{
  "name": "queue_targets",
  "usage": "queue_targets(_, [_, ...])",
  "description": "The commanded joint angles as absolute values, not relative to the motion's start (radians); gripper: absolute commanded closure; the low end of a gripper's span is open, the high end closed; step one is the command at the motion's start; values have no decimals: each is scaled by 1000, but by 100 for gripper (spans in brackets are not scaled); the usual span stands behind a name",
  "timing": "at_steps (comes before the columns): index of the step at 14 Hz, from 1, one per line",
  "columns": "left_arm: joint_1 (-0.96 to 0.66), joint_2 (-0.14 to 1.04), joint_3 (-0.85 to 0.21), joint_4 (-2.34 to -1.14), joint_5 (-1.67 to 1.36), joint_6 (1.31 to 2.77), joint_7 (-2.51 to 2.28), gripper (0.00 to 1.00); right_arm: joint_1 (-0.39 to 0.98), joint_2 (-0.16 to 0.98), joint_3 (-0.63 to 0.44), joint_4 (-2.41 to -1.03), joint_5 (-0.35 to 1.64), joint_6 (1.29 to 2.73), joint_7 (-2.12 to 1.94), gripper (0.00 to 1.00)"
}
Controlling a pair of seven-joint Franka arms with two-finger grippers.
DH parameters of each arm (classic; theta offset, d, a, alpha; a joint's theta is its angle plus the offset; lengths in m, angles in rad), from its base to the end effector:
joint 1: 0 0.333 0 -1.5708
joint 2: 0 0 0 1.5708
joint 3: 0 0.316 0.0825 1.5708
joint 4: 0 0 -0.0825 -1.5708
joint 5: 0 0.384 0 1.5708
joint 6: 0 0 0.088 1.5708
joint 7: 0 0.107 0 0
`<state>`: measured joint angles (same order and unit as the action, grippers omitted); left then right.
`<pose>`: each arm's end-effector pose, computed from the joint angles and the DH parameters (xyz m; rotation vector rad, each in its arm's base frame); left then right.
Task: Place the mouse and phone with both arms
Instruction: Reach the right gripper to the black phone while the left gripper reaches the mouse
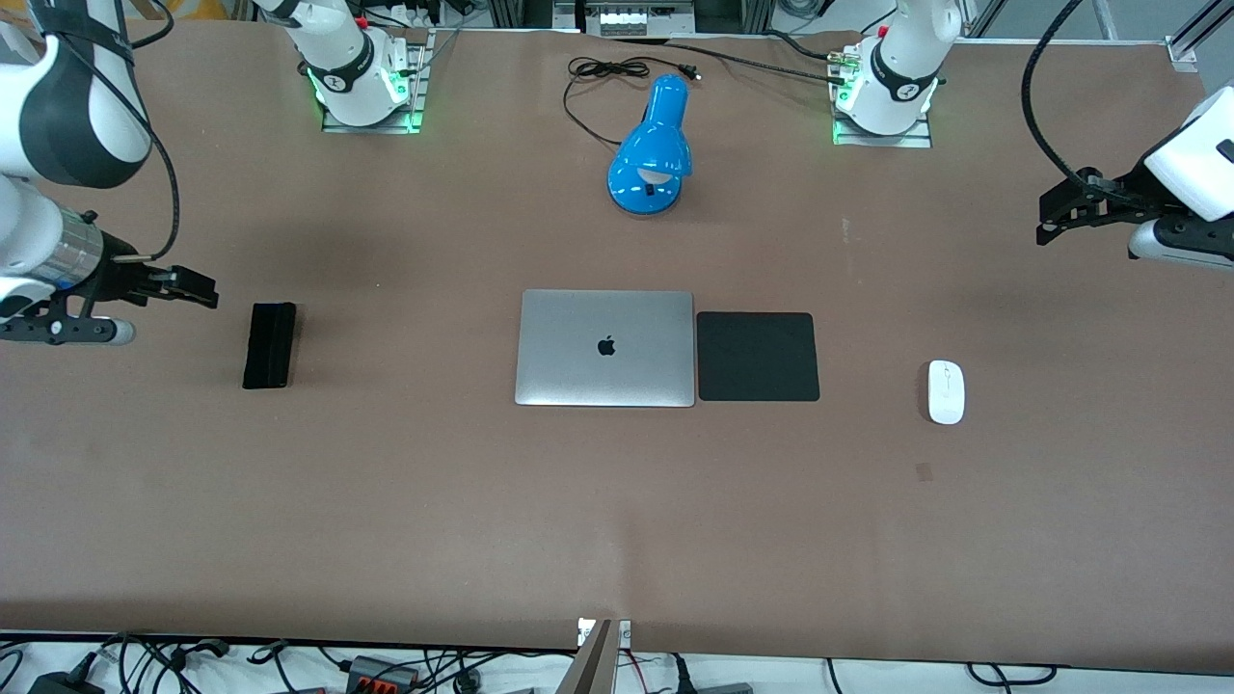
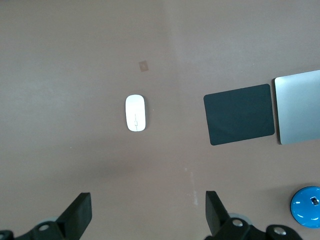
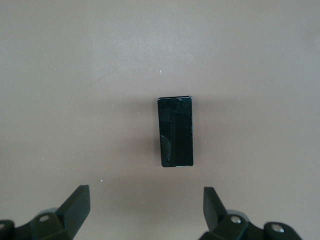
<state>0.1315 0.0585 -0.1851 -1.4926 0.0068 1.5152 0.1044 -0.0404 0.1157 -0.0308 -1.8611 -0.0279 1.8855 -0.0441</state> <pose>0.5664 -0.0263 0.6241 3.1265 -0.2469 -0.0546 0.5801 -0.0429 0.4470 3.1138 -0.0268 -0.1446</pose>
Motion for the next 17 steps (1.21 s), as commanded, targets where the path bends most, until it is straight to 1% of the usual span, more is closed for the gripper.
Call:
queue_targets(1, [135,164,-187,-1474,9,1526,101,0,-49,109,-28,-1881,-41,1910,-44,0])
queue_targets(3, [130,254,-193,-1471,86,1538,103,0,-51,146,-28,-1882,-41,1934,-44,0])
queue_targets(4, [133,288,-193,-1473,97,1604,103,0,-58,170,-28,-1882,-41,1953,-46,0])
queue_targets(5, [135,334,-193,-1488,103,1705,101,0,-63,185,-28,-1882,-41,1966,-49,0])
queue_targets(8, [140,448,-193,-1496,103,1804,101,0,-81,264,-28,-1882,-41,2029,-54,0])
queue_targets(10, [140,480,-192,-1538,104,1880,101,0,-100,331,-28,-1882,-41,2077,-57,0])
queue_targets(14, [164,489,-186,-1753,109,2173,118,0,-117,454,-28,-1884,-41,2181,-70,0])
queue_targets(15, [178,501,-186,-1785,112,2218,121,0,-121,474,-28,-1884,-41,2192,-80,0])
queue_targets(17, [207,537,-186,-1786,156,2233,149,0,-135,511,-28,-1885,-41,2213,-80,0])
